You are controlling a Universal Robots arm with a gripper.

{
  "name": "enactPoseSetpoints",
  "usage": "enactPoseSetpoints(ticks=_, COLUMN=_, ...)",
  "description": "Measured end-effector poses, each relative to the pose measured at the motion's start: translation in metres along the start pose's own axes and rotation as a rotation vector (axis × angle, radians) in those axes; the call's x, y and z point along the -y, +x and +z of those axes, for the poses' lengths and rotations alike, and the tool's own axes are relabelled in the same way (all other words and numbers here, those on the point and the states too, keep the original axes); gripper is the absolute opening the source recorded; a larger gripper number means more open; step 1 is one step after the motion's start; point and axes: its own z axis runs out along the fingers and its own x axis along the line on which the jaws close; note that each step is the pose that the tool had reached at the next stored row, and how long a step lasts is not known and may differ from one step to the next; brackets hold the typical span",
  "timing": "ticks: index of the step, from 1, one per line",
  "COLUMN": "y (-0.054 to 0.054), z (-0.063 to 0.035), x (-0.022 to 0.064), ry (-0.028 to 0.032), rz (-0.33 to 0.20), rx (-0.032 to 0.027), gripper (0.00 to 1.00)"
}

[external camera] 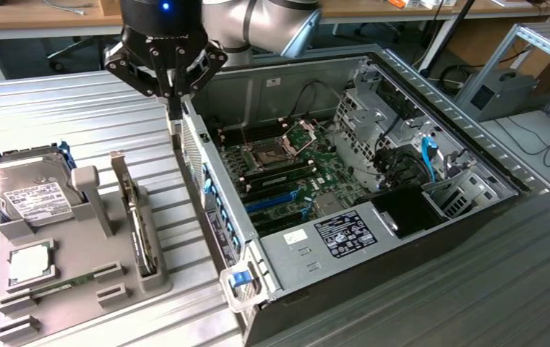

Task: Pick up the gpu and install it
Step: 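Reach for the gpu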

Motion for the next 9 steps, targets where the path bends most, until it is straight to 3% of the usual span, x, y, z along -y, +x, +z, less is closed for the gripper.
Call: enactPoseSetpoints(ticks=9, y=0.014, z=-0.0003, x=0.001, ry=0.0001, rz=0.0, rx=0.0, gripper=0.11)
